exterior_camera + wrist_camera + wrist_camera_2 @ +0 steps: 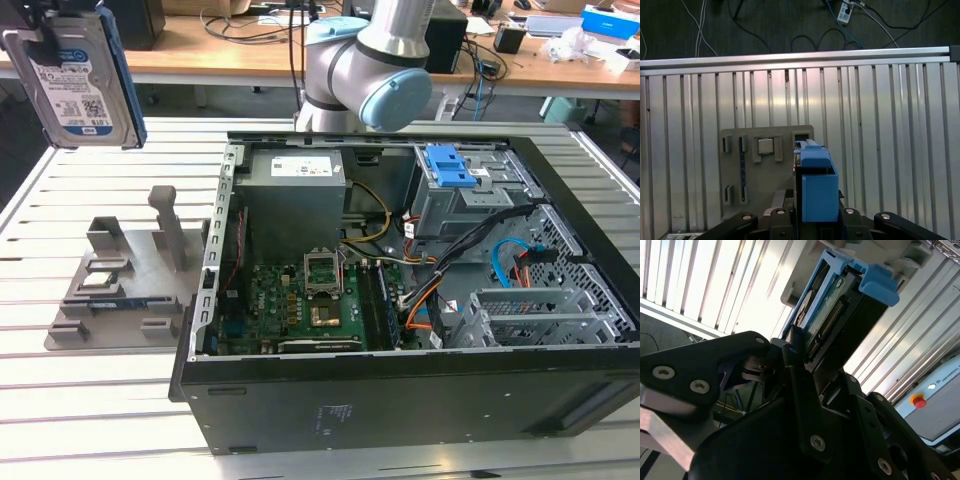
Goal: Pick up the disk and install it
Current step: 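Pick up the disk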
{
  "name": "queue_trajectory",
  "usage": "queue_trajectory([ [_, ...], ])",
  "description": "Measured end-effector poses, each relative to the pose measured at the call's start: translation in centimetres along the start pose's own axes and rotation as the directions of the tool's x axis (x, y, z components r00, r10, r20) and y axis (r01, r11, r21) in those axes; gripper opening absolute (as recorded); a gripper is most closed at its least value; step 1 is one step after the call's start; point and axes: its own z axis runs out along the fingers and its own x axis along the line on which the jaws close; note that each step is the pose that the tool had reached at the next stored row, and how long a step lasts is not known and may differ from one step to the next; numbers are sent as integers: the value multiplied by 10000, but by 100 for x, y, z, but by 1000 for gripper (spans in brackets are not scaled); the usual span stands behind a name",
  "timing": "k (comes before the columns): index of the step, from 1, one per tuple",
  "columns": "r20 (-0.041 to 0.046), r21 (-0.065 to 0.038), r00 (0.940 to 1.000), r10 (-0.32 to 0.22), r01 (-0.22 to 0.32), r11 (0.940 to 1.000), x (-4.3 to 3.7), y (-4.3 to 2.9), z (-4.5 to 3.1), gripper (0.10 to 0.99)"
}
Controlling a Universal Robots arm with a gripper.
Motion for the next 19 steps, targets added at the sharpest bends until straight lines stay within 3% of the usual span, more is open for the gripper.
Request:
queue_trajectory([
  [6, -1, -2, 10000, 1, -1, 10000, -3, 5, -117, 361],
  [9, -1, -1, 10000, 0, 0, 10000, -8, 12, -265, 361],
  [12, 0, -1, 10000, 1, -1, 10000, -10, 15, -338, 361],
  [19, 0, -1, 10000, 1, -1, 10000, -10, 15, -342, 361],
])
